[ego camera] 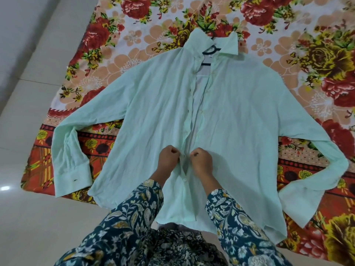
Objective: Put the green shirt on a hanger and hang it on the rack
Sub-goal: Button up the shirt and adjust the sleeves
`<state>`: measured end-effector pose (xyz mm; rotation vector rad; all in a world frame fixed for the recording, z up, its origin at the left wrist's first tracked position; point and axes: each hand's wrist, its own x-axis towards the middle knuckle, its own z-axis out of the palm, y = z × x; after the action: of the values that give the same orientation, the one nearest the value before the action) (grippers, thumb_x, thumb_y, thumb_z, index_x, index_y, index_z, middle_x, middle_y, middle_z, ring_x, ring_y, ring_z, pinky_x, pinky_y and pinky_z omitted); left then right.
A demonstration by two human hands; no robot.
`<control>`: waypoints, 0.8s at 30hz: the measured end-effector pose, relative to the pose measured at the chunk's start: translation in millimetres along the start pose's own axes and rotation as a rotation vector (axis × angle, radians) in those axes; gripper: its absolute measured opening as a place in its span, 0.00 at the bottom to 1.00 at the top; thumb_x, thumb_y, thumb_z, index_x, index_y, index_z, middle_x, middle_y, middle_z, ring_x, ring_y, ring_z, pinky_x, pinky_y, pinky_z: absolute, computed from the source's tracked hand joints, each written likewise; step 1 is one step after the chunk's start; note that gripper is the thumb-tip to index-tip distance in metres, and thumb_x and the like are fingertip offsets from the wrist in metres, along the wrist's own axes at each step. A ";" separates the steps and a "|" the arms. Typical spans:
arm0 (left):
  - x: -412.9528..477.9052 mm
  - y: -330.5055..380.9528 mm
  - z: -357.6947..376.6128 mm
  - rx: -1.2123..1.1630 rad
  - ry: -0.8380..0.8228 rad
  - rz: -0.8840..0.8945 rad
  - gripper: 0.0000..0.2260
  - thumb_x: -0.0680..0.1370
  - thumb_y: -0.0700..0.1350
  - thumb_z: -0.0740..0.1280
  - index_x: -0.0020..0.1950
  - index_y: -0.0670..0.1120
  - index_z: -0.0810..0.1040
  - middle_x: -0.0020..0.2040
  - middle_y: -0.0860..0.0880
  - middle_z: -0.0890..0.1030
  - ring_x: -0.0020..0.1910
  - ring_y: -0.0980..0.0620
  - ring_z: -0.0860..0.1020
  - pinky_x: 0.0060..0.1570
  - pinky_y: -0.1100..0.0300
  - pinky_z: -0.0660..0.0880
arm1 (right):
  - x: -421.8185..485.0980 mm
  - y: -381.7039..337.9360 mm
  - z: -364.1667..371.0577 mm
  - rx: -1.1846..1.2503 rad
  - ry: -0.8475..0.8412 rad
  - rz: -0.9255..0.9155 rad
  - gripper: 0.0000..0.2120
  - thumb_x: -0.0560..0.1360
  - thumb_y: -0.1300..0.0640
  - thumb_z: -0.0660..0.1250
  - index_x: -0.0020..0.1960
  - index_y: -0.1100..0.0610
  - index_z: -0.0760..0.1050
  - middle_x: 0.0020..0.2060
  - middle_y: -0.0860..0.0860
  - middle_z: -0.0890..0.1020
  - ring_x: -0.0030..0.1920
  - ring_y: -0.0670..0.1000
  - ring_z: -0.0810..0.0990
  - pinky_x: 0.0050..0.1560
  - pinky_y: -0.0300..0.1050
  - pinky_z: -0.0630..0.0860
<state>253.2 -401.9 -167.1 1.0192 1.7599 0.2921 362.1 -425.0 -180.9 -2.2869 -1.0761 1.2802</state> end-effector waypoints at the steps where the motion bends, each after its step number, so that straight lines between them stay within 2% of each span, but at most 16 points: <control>1: 1.4 0.5 -0.5 -0.026 -0.009 0.003 0.10 0.73 0.34 0.61 0.34 0.46 0.71 0.34 0.48 0.75 0.36 0.48 0.75 0.42 0.51 0.76 | 0.8 -0.4 -1.3 0.130 -0.006 0.026 0.08 0.72 0.66 0.61 0.39 0.58 0.77 0.37 0.51 0.78 0.39 0.52 0.74 0.39 0.42 0.68; 4: -0.8 3.9 -2.4 -0.057 -0.067 0.039 0.10 0.73 0.34 0.62 0.35 0.46 0.73 0.35 0.47 0.77 0.38 0.46 0.76 0.47 0.48 0.78 | -2.1 -3.4 -3.4 0.362 -0.029 0.083 0.12 0.70 0.66 0.64 0.31 0.54 0.75 0.32 0.52 0.78 0.37 0.54 0.77 0.42 0.48 0.76; 6: -4.3 4.9 -3.0 -0.059 -0.088 0.071 0.10 0.73 0.34 0.63 0.35 0.47 0.73 0.35 0.46 0.77 0.38 0.47 0.76 0.47 0.49 0.77 | -3.6 -4.8 -3.4 0.367 -0.040 0.101 0.12 0.70 0.66 0.65 0.31 0.53 0.75 0.33 0.54 0.79 0.37 0.54 0.77 0.45 0.50 0.78; 8: -6.8 3.1 -4.4 -0.056 -0.106 0.099 0.11 0.74 0.34 0.63 0.36 0.47 0.74 0.35 0.47 0.78 0.37 0.50 0.76 0.45 0.51 0.76 | -3.2 -6.3 -3.7 0.348 -0.047 0.102 0.09 0.71 0.66 0.65 0.34 0.55 0.76 0.33 0.54 0.79 0.37 0.54 0.77 0.45 0.50 0.78; 11: -9.0 -1.2 -7.2 -0.094 -0.116 0.104 0.07 0.75 0.35 0.63 0.40 0.45 0.75 0.37 0.46 0.79 0.38 0.50 0.77 0.45 0.55 0.76 | -3.3 -8.1 -5.9 0.333 -0.069 0.090 0.10 0.71 0.66 0.65 0.33 0.56 0.76 0.30 0.52 0.78 0.35 0.54 0.77 0.44 0.49 0.78; 15: -7.2 -1.7 -4.7 -0.332 -0.133 -0.027 0.06 0.74 0.33 0.65 0.41 0.42 0.76 0.36 0.44 0.78 0.37 0.48 0.77 0.43 0.57 0.76 | -6.2 -10.2 -12.6 0.365 -0.102 0.113 0.07 0.71 0.67 0.65 0.36 0.60 0.77 0.30 0.53 0.78 0.32 0.52 0.76 0.42 0.47 0.77; 17: -5.4 0.7 -2.1 -0.426 -0.202 -0.108 0.05 0.74 0.38 0.68 0.38 0.41 0.77 0.35 0.45 0.78 0.35 0.49 0.76 0.41 0.59 0.76 | -6.3 -9.5 -14.5 0.382 -0.110 0.126 0.07 0.71 0.66 0.65 0.35 0.61 0.75 0.30 0.55 0.77 0.32 0.52 0.75 0.40 0.47 0.77; 19: -4.5 3.0 -0.2 -0.435 -0.243 -0.153 0.08 0.73 0.42 0.70 0.36 0.41 0.76 0.33 0.45 0.77 0.32 0.51 0.74 0.38 0.61 0.74 | -7.1 -9.2 -14.4 0.354 -0.111 0.115 0.06 0.72 0.65 0.66 0.36 0.61 0.74 0.31 0.57 0.78 0.33 0.53 0.75 0.40 0.49 0.77; 24: -4.3 6.3 1.6 -0.402 -0.146 -0.162 0.10 0.73 0.33 0.66 0.34 0.42 0.71 0.34 0.43 0.75 0.33 0.49 0.74 0.37 0.60 0.75 | -8.3 -9.8 -12.6 0.343 -0.065 0.138 0.09 0.70 0.65 0.66 0.33 0.58 0.72 0.29 0.54 0.77 0.33 0.54 0.76 0.44 0.52 0.79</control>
<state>258.1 -401.6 -161.1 0.5909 1.5590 0.4365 365.4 -423.5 -163.3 -2.0996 -0.6637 1.4714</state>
